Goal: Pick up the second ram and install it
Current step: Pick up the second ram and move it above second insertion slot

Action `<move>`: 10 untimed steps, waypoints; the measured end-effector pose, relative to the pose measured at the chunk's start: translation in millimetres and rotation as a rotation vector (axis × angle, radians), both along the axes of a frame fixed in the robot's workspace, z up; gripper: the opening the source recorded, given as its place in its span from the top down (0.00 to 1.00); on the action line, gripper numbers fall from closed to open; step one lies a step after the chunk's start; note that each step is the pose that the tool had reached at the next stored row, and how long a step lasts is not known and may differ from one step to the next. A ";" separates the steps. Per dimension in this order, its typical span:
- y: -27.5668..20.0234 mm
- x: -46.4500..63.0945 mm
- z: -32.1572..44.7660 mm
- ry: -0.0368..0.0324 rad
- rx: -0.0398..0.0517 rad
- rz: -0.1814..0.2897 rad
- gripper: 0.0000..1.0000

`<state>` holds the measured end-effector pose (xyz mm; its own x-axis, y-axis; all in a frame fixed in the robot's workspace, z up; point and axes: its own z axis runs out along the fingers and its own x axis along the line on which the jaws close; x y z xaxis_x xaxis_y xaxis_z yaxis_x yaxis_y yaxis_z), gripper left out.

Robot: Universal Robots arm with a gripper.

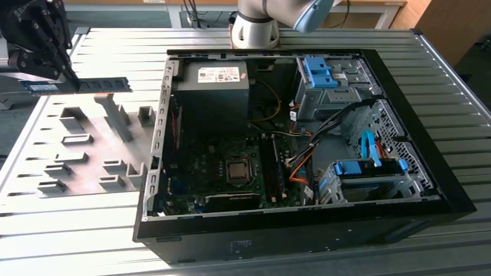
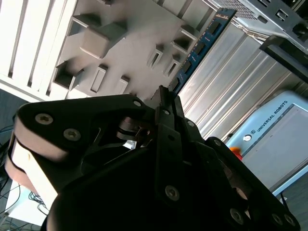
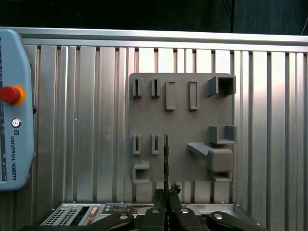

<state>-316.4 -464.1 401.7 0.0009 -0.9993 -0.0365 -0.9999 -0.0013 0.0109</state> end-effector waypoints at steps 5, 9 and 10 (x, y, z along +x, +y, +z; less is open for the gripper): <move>0.0 3.6 0.0 0.0000 0.0000 0.000 0.86; 0.0 5.9 -0.1 -0.0001 0.0001 0.000 0.86; 0.0 6.5 0.0 0.0000 0.0001 0.000 0.86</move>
